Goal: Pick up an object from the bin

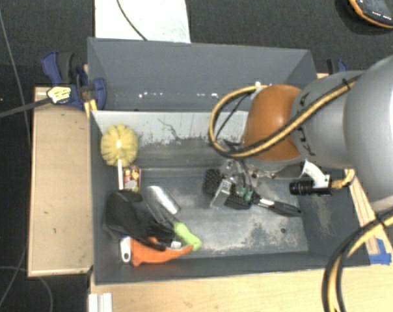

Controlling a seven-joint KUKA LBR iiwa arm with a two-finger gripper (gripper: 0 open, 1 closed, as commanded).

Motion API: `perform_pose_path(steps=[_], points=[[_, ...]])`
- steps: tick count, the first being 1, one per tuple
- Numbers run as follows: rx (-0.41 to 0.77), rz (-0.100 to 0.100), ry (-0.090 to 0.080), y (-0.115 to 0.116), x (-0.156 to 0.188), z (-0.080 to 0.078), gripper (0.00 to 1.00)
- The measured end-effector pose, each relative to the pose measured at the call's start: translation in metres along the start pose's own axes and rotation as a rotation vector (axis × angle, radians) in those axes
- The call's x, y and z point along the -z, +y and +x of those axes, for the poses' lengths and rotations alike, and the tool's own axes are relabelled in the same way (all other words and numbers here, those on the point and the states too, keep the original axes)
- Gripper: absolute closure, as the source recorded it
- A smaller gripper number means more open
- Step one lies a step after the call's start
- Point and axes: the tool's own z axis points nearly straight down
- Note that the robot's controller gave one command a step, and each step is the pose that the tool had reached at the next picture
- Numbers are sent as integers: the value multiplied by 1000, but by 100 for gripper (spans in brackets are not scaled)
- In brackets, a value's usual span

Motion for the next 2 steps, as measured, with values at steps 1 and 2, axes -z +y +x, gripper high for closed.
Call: perform_pose_path(steps=[1, 2], points=[[0, 4, 2, -1, 21, 0, 100], [1, 8, 8, -2, 38, 1, 100]])
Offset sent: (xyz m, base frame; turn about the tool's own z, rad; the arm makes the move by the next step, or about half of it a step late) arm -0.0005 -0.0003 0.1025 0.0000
